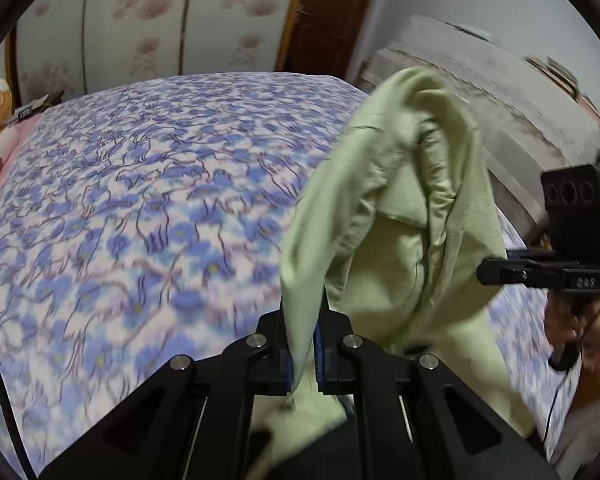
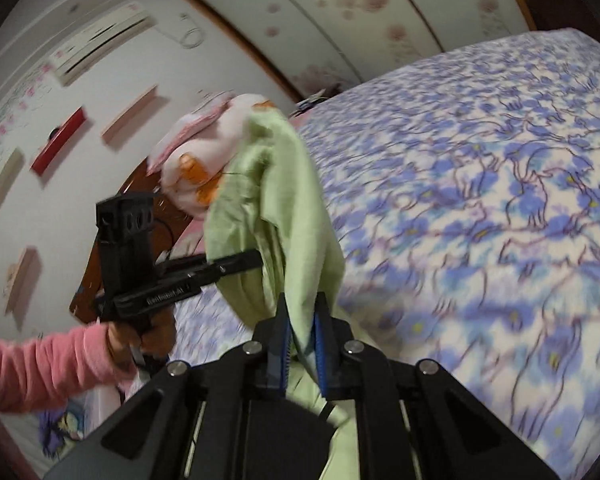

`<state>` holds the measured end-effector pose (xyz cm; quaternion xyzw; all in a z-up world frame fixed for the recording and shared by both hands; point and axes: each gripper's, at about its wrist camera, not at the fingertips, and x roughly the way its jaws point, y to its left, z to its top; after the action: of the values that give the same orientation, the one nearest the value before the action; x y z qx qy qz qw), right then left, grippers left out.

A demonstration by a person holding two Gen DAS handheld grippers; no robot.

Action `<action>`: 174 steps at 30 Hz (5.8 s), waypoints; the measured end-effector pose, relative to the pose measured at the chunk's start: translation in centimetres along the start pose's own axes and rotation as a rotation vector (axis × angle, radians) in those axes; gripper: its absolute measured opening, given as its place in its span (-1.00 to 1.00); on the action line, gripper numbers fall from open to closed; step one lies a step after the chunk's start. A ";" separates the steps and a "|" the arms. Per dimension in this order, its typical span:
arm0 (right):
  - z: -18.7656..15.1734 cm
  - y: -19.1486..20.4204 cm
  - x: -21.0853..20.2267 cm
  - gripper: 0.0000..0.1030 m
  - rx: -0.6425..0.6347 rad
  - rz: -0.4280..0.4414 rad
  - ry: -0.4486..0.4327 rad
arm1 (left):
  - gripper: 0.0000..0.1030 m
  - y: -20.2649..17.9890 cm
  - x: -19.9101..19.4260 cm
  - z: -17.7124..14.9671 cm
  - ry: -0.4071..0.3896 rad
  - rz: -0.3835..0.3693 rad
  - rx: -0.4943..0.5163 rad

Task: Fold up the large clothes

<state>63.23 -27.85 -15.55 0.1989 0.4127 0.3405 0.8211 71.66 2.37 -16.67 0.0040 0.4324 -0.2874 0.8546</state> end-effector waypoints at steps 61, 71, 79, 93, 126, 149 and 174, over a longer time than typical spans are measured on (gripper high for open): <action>-28.5 1.9 1.0 -1.00 0.432 -0.242 0.066 | -0.26 -5.9 -1.2 -27.8 0.237 0.134 -0.622; -22.2 1.8 -1.8 -0.96 0.238 -0.395 0.037 | -0.28 -5.6 -1.0 -23.7 0.264 0.158 -0.582; -17.6 1.2 3.3 -0.96 0.193 -0.344 -0.006 | -0.26 -2.5 -0.4 -20.4 0.414 0.261 -0.663; -11.2 -0.5 9.9 -0.96 0.204 -0.376 -0.126 | -0.26 -0.9 -0.6 -15.1 0.293 0.188 -0.564; -13.9 -6.4 2.6 -1.00 0.284 -0.776 -0.178 | -0.30 5.4 4.2 -15.3 0.144 0.432 -0.544; -35.9 11.9 -8.6 -0.79 0.624 -0.808 -0.118 | -0.30 -3.2 -15.0 -35.9 0.303 0.333 -0.486; -51.1 8.4 -27.1 0.25 0.848 -0.826 0.171 | 0.29 -16.6 -28.4 -49.7 0.479 0.635 -0.611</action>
<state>6.73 -39.37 -25.39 0.3042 0.6205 -0.1866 0.6983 13.73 15.05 -22.70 -0.0492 0.6582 0.1359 0.7388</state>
